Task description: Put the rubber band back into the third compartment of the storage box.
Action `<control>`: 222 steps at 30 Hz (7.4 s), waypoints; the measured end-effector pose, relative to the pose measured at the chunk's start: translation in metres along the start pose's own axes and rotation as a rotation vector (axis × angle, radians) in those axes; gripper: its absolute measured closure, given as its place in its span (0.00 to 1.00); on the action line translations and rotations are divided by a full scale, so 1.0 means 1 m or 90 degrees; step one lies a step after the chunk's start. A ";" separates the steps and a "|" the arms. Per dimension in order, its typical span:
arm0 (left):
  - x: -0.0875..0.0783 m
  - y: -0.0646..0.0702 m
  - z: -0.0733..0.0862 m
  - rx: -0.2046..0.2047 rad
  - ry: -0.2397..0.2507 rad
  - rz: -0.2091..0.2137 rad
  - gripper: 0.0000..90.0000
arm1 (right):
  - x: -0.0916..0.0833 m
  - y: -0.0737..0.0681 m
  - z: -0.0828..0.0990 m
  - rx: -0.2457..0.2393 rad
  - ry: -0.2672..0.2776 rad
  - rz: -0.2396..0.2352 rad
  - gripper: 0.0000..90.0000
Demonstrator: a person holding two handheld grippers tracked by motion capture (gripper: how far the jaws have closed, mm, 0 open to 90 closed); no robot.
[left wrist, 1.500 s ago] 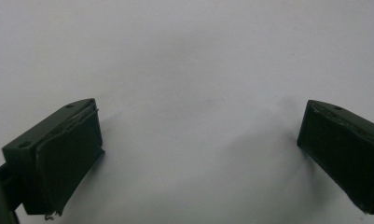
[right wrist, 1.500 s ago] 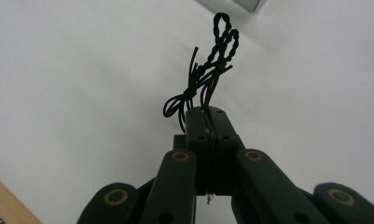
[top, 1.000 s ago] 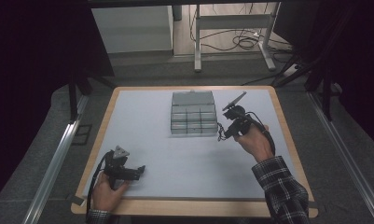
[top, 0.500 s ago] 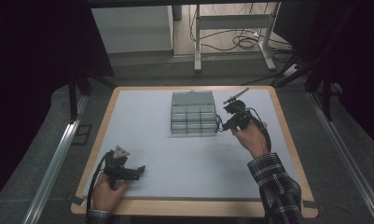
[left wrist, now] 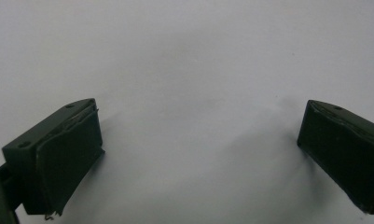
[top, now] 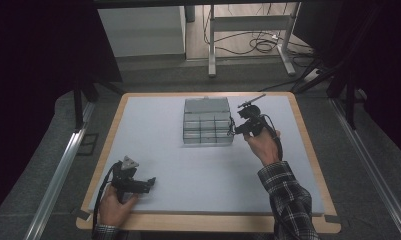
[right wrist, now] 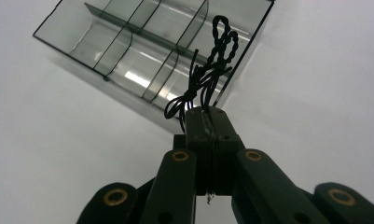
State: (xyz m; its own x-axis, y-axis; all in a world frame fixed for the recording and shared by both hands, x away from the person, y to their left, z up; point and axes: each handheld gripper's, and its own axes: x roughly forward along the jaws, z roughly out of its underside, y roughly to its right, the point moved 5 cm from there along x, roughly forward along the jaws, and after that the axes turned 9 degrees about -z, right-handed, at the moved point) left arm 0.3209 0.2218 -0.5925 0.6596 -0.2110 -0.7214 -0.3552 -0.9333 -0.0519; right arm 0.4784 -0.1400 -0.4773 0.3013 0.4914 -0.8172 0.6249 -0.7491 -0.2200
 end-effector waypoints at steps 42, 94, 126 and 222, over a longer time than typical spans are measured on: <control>0.000 0.000 0.000 0.005 -0.003 0.000 0.00 | 0.068 0.020 -0.039 -0.006 0.045 0.051 0.97; 0.000 0.000 0.000 0.005 -0.003 0.000 0.00 | 0.079 0.015 -0.046 -0.026 0.047 0.035 0.82; 0.000 0.000 0.000 0.005 -0.003 0.000 0.00 | 0.057 -0.002 -0.035 -0.072 0.069 0.010 0.53; 0.000 0.000 0.000 0.001 -0.001 -0.001 0.00 | 0.013 -0.019 0.079 -0.113 0.084 -0.002 0.11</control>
State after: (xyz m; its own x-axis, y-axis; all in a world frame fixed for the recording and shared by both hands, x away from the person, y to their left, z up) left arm 0.3208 0.2219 -0.5925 0.6594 -0.2096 -0.7220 -0.3560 -0.9329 -0.0543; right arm 0.4134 -0.1541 -0.5262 0.3832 0.5568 -0.7370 0.7397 -0.6629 -0.1162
